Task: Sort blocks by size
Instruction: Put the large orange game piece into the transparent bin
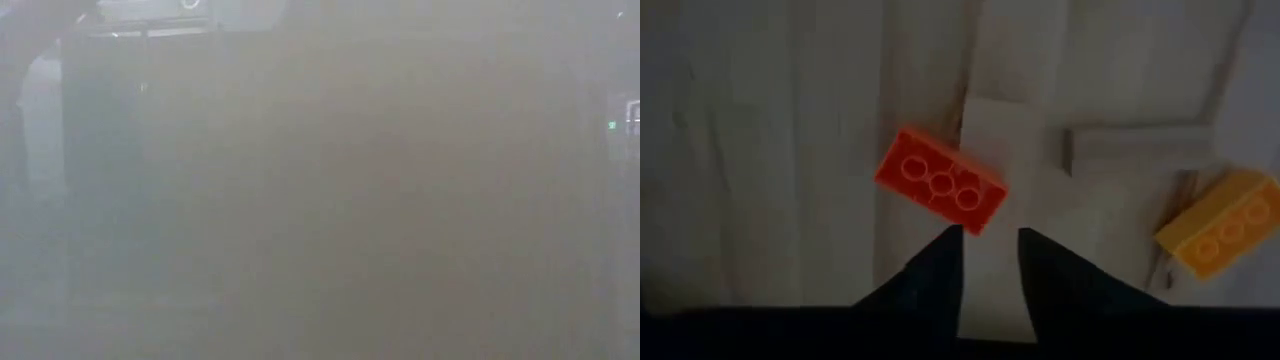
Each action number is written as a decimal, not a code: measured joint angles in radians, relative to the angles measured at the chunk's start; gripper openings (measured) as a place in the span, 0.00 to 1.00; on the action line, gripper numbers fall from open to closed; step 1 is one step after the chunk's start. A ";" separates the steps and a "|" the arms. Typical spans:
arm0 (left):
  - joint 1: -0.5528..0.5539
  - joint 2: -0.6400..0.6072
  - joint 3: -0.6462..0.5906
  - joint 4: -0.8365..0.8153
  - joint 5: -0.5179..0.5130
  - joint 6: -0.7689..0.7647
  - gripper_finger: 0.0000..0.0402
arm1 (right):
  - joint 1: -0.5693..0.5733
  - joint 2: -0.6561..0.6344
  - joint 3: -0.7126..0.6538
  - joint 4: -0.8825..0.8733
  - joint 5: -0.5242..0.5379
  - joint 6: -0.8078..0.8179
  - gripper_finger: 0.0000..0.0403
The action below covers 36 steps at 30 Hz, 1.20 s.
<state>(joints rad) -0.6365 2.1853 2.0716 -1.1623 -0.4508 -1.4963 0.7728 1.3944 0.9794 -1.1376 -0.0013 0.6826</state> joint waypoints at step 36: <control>0.003 -0.037 0.000 -0.094 0.024 0.079 0.41 | 0.134 0.327 -0.002 0.185 0.087 -0.355 0.37</control>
<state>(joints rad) -0.6337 2.1478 2.0716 -1.2566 -0.4272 -1.4173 0.9065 1.7218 0.9771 -0.9522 0.0861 0.3281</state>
